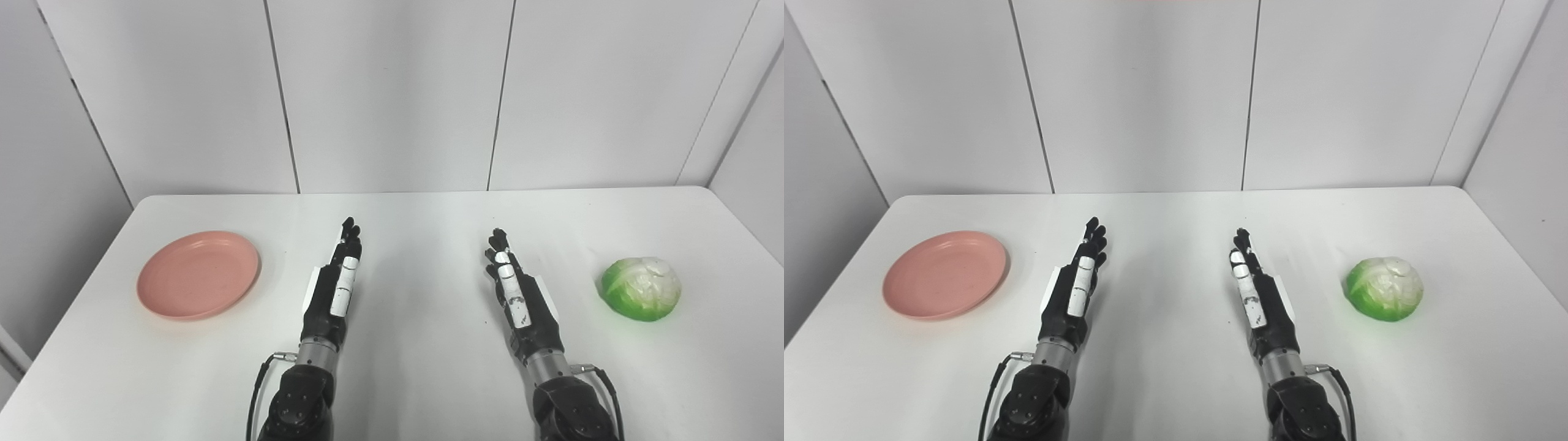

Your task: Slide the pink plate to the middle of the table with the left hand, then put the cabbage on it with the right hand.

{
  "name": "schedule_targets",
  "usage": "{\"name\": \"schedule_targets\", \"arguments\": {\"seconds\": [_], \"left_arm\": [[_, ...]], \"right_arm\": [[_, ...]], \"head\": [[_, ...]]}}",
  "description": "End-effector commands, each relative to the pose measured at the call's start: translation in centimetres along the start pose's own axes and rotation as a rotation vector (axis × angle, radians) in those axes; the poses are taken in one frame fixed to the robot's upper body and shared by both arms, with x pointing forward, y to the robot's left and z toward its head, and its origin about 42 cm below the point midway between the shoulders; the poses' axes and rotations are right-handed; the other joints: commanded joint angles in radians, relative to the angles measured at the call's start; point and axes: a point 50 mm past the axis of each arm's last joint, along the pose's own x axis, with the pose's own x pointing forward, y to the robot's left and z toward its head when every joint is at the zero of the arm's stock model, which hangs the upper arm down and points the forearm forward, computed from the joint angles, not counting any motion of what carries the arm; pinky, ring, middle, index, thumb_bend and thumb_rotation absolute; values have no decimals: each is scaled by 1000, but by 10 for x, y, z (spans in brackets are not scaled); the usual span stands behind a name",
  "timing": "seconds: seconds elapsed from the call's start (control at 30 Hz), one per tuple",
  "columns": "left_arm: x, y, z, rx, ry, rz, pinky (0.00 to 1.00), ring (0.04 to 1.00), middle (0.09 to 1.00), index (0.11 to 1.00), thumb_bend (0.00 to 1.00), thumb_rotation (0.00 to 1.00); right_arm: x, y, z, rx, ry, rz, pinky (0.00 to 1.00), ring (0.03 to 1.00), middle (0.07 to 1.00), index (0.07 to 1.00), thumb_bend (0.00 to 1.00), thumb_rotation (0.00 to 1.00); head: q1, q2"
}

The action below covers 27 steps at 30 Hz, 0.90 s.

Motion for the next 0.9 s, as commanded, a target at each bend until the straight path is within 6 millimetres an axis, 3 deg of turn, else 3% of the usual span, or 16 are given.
{"name": "schedule_targets", "arguments": {"seconds": [0.0, 0.63, 0.77, 0.87], "left_arm": [[0, -2, 0, -1, -22, 10, 1000, 1000, 1000, 1000, 703, 1000], [2, 2, 4, -43, 31, -3, 1000, 1000, 1000, 1000, 718, 1000], [6, 13, 25, -67, 36, 19, 1000, 1000, 1000, 1000, 784, 1000], [15, 32, 43, -70, -21, 55, 1000, 1000, 1000, 1000, 831, 1000]], "right_arm": [[11, 3, 16, -3, -60, 20, 1000, 1000, 1000, 1000, 650, 1000], [13, 3, 15, -9, -67, 9, 1000, 1000, 1000, 1000, 650, 1000], [10, -3, 14, -16, -71, 11, 1000, 1000, 1000, 1000, 633, 1000], [7, -11, 12, -3, -67, 1, 1000, 1000, 1000, 1000, 627, 998]], "head": [[-1, 1], [18, -11], [154, -49], [205, -66]]}}
